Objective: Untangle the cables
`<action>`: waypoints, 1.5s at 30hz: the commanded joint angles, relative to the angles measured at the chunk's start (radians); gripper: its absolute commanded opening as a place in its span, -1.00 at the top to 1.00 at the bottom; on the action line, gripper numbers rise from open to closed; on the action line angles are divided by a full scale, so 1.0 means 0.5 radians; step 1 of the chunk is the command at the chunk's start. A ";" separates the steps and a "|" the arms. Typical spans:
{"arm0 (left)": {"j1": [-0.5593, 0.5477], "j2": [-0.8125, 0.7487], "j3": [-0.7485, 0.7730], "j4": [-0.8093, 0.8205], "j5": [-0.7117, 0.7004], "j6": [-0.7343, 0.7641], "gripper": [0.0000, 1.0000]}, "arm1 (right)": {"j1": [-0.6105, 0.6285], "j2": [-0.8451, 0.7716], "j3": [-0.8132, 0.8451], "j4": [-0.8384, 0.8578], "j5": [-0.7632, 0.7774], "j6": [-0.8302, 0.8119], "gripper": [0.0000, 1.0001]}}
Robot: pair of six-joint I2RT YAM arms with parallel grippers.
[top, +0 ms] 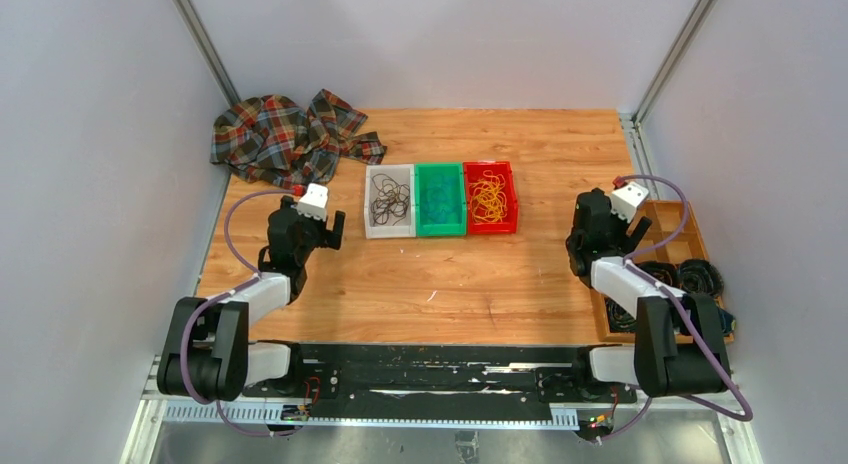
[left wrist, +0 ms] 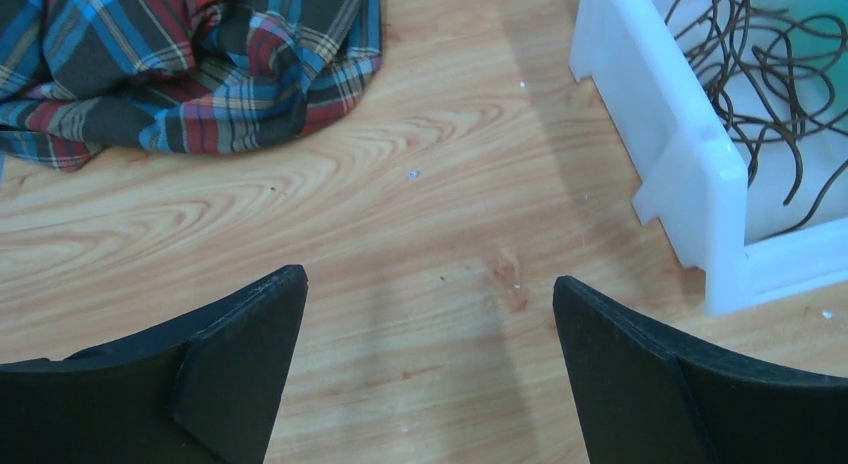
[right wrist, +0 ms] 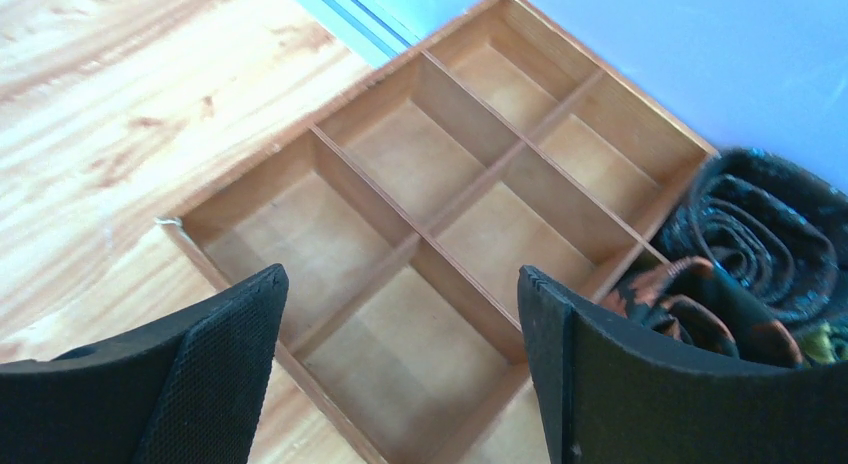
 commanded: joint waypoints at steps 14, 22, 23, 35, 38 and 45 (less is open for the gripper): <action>0.054 0.204 -0.332 1.035 -0.050 -0.189 -0.96 | -0.087 -0.181 -0.247 0.117 -0.157 -0.040 -0.58; 0.054 0.207 -0.379 1.143 -0.086 -0.210 -0.96 | -0.084 -0.080 -0.462 0.669 -0.391 -0.212 -0.58; 0.054 0.204 -0.406 1.184 -0.103 -0.214 -0.96 | -0.081 -0.088 -0.477 0.706 -0.435 -0.239 -0.57; 0.054 0.200 -0.552 1.456 -0.155 -0.233 -0.96 | 0.276 -0.071 -0.868 1.617 -0.262 -0.672 -0.64; 0.054 0.208 -0.539 1.445 -0.158 -0.233 -0.96 | 0.180 0.047 -0.631 1.230 -0.744 -0.762 -0.65; 0.054 0.217 -0.461 1.301 -0.130 -0.224 -0.96 | 0.064 0.235 -0.622 1.426 -1.020 -0.768 -0.70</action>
